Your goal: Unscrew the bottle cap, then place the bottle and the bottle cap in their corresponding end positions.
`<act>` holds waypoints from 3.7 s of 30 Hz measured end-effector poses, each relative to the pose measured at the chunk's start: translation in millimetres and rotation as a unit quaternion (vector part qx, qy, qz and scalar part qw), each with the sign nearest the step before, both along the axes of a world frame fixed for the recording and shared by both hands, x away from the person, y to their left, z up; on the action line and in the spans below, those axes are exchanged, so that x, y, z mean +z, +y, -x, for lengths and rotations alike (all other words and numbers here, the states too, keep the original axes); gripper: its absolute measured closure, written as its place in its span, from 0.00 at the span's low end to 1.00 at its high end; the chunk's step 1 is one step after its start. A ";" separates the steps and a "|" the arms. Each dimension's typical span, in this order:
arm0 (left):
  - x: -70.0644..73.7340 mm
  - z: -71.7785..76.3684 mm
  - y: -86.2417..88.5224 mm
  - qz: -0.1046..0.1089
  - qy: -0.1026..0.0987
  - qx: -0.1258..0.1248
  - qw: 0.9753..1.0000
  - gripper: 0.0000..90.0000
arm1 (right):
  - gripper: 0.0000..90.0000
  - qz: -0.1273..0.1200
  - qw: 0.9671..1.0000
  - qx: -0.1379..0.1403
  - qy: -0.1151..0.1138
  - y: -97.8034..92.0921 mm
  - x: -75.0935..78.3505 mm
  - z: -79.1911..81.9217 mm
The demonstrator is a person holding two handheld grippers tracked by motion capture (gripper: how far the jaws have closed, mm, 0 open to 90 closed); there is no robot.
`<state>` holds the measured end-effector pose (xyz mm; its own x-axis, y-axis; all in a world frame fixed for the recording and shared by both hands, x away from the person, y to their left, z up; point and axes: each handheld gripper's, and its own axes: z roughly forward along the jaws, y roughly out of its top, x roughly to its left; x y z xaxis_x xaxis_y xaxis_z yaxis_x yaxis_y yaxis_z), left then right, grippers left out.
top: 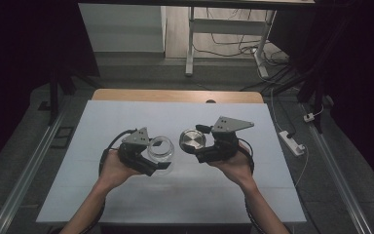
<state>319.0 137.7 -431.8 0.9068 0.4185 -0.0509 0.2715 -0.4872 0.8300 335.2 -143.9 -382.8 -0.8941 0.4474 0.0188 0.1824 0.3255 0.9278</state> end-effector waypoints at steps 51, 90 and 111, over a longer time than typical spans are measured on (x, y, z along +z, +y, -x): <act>-14.1 -51.9 -7.5 0.017 -0.021 0.057 0.998 0.17 | 0.23 0.016 0.998 0.063 0.020 14.8 -67.2 47.1; -69.7 -94.4 -31.3 0.003 -0.019 0.114 0.993 0.17 | 0.23 0.092 0.991 0.071 0.071 44.7 -144.2 34.2; -85.5 -97.2 -40.5 -0.018 -0.004 0.109 0.994 0.17 | 0.22 0.156 0.983 0.069 0.067 52.7 -155.0 33.6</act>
